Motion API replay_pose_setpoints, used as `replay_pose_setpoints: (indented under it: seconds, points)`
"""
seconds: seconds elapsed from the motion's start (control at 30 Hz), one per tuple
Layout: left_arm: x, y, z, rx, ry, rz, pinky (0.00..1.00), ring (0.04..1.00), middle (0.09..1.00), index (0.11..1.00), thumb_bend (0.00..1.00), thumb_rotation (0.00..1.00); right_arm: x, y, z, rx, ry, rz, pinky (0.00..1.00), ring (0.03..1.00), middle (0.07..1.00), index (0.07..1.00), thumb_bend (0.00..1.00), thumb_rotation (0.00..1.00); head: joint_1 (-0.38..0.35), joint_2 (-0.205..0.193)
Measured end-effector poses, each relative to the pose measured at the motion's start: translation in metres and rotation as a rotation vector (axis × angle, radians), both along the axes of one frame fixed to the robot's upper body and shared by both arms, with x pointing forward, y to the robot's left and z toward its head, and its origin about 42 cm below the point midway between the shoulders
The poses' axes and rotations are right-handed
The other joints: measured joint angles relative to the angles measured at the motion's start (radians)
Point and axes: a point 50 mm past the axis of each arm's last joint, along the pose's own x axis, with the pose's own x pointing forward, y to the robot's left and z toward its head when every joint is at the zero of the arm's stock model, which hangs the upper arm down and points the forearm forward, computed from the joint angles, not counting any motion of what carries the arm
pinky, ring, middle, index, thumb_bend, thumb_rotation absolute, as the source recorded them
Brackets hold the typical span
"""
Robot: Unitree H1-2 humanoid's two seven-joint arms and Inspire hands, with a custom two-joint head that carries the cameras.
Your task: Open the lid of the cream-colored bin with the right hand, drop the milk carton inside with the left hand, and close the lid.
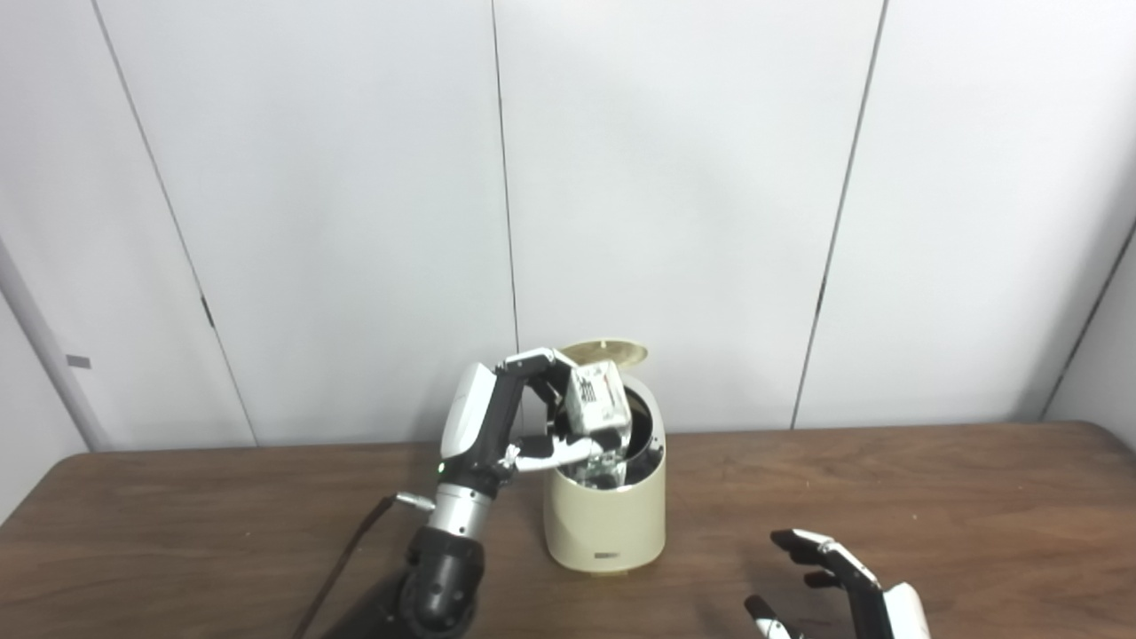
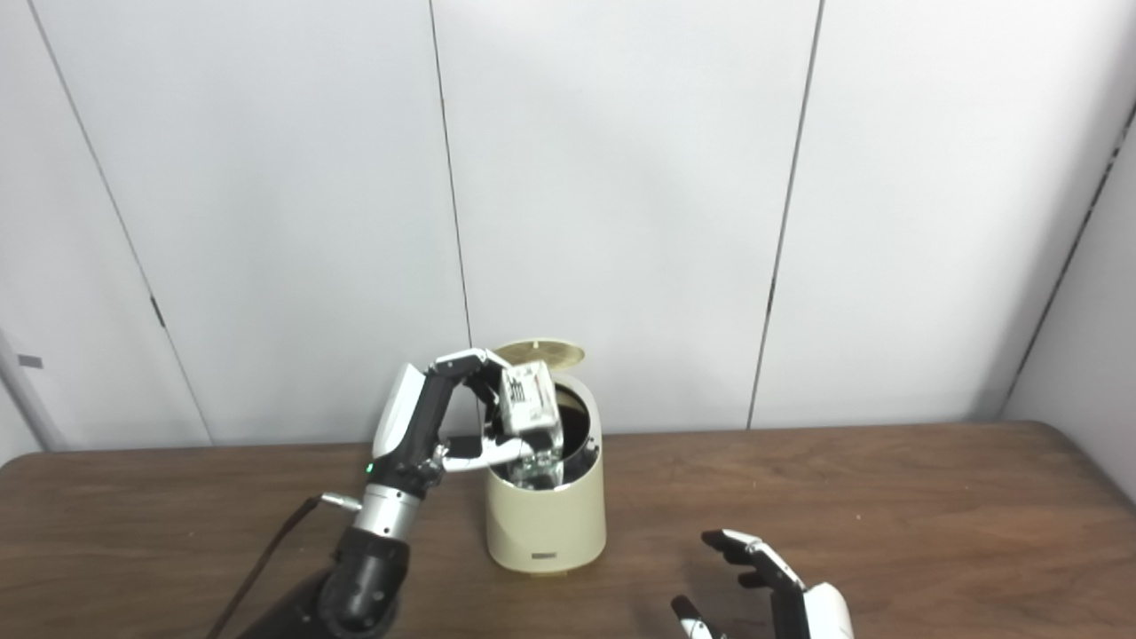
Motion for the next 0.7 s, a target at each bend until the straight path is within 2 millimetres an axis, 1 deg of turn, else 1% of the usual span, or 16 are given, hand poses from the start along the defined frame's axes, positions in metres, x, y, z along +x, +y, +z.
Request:
replay_pose_setpoints:
  seconds: [0.07,0.17,0.27,0.4,0.57,0.6,0.7]
  points:
    - [-0.003,0.003,0.001,-0.006,0.019,-0.031,0.59,0.623,0.6,0.638,1.0,0.5,0.0,0.0,0.0,0.0,0.0,0.0,0.62,0.711,0.711,0.679,0.31,0.21,0.0,0.0]
    - [-0.009,0.001,0.0,0.006,0.038,-0.077,0.63,0.658,0.639,0.683,1.0,0.56,0.0,0.0,0.0,0.0,0.001,0.0,0.62,0.711,0.714,0.683,0.31,0.25,0.005,-0.002]
    - [-0.011,0.002,-0.002,0.007,0.053,-0.094,0.64,0.669,0.652,0.692,1.0,0.56,0.0,0.0,0.0,0.0,0.0,0.002,0.62,0.708,0.712,0.679,0.31,0.24,0.005,0.0]
    - [-0.012,0.003,0.002,0.008,0.044,-0.104,0.66,0.686,0.662,0.696,1.0,0.55,0.0,0.0,0.0,-0.001,0.0,0.003,0.62,0.709,0.711,0.678,0.31,0.23,0.008,0.0]
    - [-0.012,0.001,0.003,0.007,0.041,-0.104,0.65,0.688,0.657,0.682,1.0,0.52,0.0,0.001,0.0,-0.001,0.0,0.003,0.61,0.706,0.711,0.678,0.31,0.21,0.008,0.002]
    - [-0.012,0.001,0.003,0.004,0.041,-0.103,0.65,0.688,0.654,0.68,1.0,0.52,0.0,0.001,0.0,-0.001,0.0,0.003,0.61,0.706,0.71,0.678,0.31,0.23,0.008,0.002]
    - [-0.013,-0.002,0.003,0.002,0.039,-0.104,0.65,0.685,0.65,0.676,1.0,0.52,0.0,0.001,0.0,-0.001,0.0,0.003,0.61,0.705,0.708,0.676,0.31,0.23,0.008,0.003]
